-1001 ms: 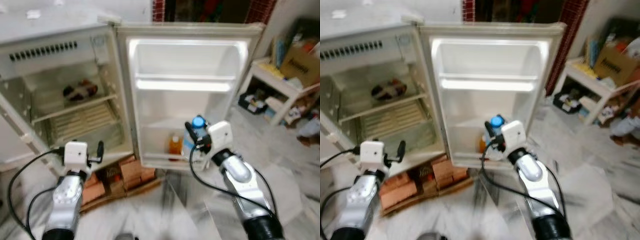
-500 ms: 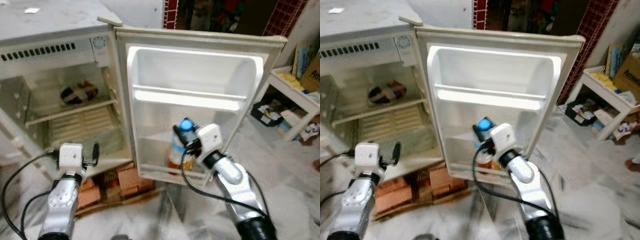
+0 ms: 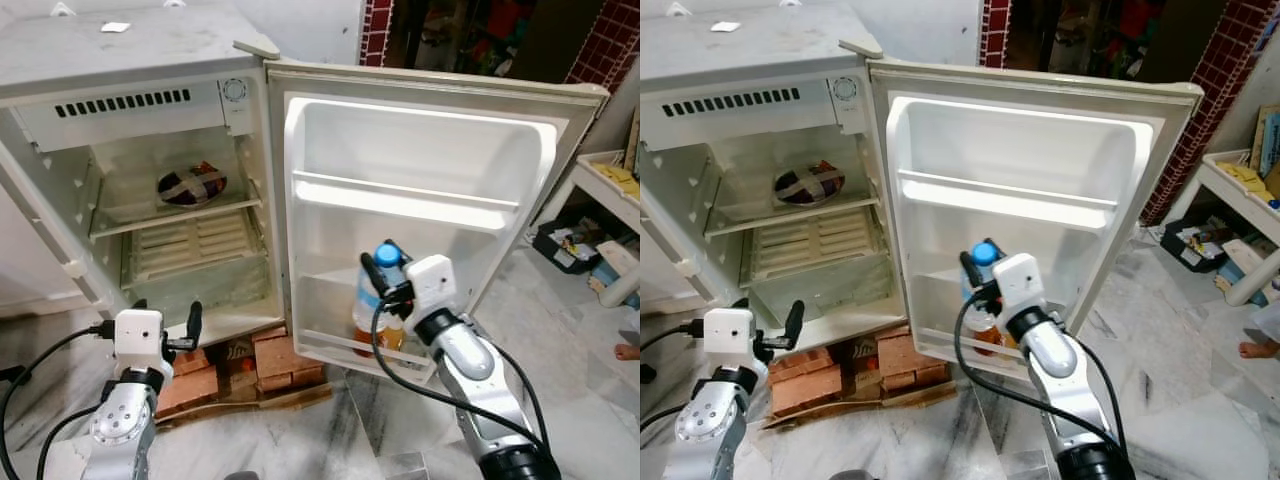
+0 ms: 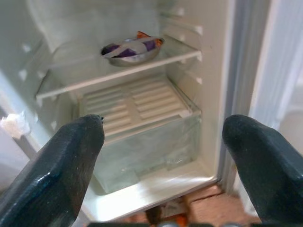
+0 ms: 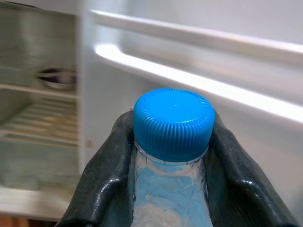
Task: Restocking fridge
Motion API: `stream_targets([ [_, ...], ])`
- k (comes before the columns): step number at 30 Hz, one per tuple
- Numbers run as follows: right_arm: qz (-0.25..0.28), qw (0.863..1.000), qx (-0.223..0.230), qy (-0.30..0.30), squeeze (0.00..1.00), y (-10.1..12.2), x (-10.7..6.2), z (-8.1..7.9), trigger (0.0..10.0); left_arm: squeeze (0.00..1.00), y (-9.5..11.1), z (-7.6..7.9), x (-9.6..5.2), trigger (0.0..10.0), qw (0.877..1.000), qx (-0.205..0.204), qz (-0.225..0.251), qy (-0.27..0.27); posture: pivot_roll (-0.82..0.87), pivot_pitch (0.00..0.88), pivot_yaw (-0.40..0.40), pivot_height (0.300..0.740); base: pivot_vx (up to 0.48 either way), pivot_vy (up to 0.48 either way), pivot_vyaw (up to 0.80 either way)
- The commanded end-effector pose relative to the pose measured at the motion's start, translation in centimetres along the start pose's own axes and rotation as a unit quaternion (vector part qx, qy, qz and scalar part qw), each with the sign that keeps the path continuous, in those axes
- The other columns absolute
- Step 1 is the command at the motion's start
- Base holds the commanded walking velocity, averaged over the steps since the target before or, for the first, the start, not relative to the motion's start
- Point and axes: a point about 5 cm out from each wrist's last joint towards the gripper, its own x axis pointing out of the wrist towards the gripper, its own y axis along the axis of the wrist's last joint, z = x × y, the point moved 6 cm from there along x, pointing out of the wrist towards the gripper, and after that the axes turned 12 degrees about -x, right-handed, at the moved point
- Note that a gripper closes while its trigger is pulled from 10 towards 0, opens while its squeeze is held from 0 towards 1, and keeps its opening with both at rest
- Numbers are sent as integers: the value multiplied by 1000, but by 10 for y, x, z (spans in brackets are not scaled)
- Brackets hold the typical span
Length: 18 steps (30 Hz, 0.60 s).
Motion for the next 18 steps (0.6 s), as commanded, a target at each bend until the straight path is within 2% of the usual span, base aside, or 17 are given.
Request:
stream_targets([
  [1,-6,999,16,-29,0,-2,-1,11,10000,0,2,3,3,10000,999,32,4,-12,35,0,-31,740,0,0,0],
  [4,-11,999,18,-34,0,-5,-3,13,10000,0,2,-4,7,10000,999,31,-4,-12,31,0,-29,740,0,0,0],
  [5,-11,999,15,-35,0,-6,-3,15,10000,0,7,-10,11,10000,999,32,-7,-15,31,0,-29,740,0,0,0],
  [6,-9,999,9,-38,0,-5,-2,18,10000,0,20,-19,21,10000,999,39,-7,-24,32,0,-28,740,0,0,0],
  [10,-9,999,5,-40,0,-5,-1,21,10000,0,31,-22,27,10000,998,54,-5,-35,33,0,-26,740,0,0,0],
  [11,-8,999,4,-45,0,-4,-1,23,10000,0,43,-17,30,10000,997,56,5,-47,36,0,-26,740,0,0,0],
  [14,-8,999,5,-51,0,-3,-1,25,10000,0,54,-1,26,10000,997,46,22,-50,38,0,-23,740,0,0,0],
  [15,-10,998,6,-54,0,-4,-3,25,10000,0,56,6,21,10000,998,26,36,-37,38,0,-23,740,0,0,0],
  [18,-14,998,8,-60,0,-6,-5,24,10000,0,51,14,12,10000,999,-3,44,-17,39,0,-27,740,0,0,0],
])
